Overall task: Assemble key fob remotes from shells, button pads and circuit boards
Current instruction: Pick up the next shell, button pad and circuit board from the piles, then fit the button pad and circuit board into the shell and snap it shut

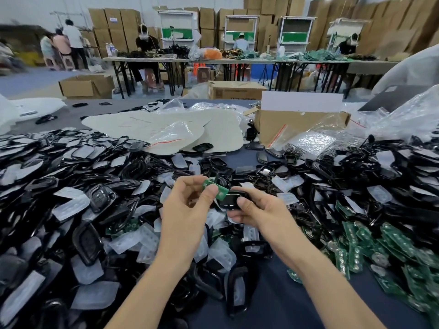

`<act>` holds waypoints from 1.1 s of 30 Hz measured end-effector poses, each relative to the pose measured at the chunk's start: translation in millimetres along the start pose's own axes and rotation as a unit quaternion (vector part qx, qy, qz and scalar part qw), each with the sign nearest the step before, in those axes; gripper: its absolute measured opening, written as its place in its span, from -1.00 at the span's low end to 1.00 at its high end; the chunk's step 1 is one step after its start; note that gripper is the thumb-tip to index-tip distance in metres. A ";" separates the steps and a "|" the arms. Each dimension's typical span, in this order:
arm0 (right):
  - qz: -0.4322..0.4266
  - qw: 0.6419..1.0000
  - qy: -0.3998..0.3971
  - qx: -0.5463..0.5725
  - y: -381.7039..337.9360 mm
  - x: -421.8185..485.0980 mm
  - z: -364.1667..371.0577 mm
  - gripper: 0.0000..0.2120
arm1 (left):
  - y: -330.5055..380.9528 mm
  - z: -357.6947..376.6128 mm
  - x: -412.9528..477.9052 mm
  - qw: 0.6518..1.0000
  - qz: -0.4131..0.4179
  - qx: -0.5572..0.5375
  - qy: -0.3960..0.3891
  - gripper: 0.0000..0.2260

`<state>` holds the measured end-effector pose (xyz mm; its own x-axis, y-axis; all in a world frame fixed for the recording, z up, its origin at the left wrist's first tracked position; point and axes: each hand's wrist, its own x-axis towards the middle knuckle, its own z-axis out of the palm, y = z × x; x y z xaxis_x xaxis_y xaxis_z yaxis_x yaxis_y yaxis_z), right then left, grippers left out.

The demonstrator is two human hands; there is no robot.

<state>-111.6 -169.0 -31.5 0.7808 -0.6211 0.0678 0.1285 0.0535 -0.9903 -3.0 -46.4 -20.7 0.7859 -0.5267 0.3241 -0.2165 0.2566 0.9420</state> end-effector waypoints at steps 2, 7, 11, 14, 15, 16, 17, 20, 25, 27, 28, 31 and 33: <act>-0.014 1.000 0.017 0.022 3.7 -1.4 5.6 -0.76 | -0.5 4.4 -2.7 0.999 0.028 0.009 0.026 -0.88; -0.048 0.995 0.027 0.084 4.3 -3.3 15.2 -0.74 | -3.7 10.4 -8.1 0.999 0.030 -0.005 0.016 -0.89; -0.066 0.993 0.041 0.088 7.7 -4.9 19.4 -0.75 | -6.0 10.7 -8.3 0.999 0.030 0.015 0.010 -0.83; -0.075 0.992 0.055 0.089 7.9 -4.4 19.6 -0.76 | -6.8 9.9 -8.3 0.999 0.036 0.016 0.007 -0.84; -0.078 0.991 0.057 0.092 7.9 -4.3 19.8 -0.76 | -7.0 10.1 -8.7 0.999 0.036 0.020 0.004 -0.83; -0.081 0.991 0.057 0.095 7.7 -4.6 19.8 -0.75 | -7.2 10.5 -9.3 0.999 0.035 0.026 0.003 -0.82; -0.083 0.990 0.056 0.096 7.4 -4.8 20.0 -0.75 | -7.4 10.9 -9.9 0.999 0.034 0.031 0.005 -0.82; -0.088 0.991 0.044 0.090 6.5 -6.3 20.7 -0.73 | -7.6 11.2 -10.5 0.999 0.032 0.032 0.004 -0.83; -0.089 0.990 0.047 0.096 5.7 -7.6 21.9 -0.73 | -6.6 10.1 -10.4 0.999 0.029 0.022 0.002 -0.81; -0.089 0.990 0.046 0.099 5.8 -7.8 22.0 -0.74 | -6.6 10.3 -10.3 0.999 0.027 0.021 0.002 -0.82; -0.090 0.990 0.046 0.098 5.9 -7.9 22.1 -0.74 | -6.9 10.6 -10.2 0.999 0.025 0.021 0.003 -0.83; -0.098 0.991 0.046 0.077 6.9 -7.7 22.7 -0.73 | -7.8 11.4 -10.3 0.999 0.021 0.024 0.004 -0.84; -0.103 0.992 0.044 0.054 7.3 -8.0 23.1 -0.73 | -8.6 11.6 -10.7 1.000 0.018 0.024 0.009 -0.85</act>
<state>-102.8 -145.6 -36.4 0.6753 -0.6934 0.2513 0.3480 -0.0007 -0.9375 -16.2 -52.3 -31.3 0.7871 -0.5036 0.3563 -0.2712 0.2362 0.9331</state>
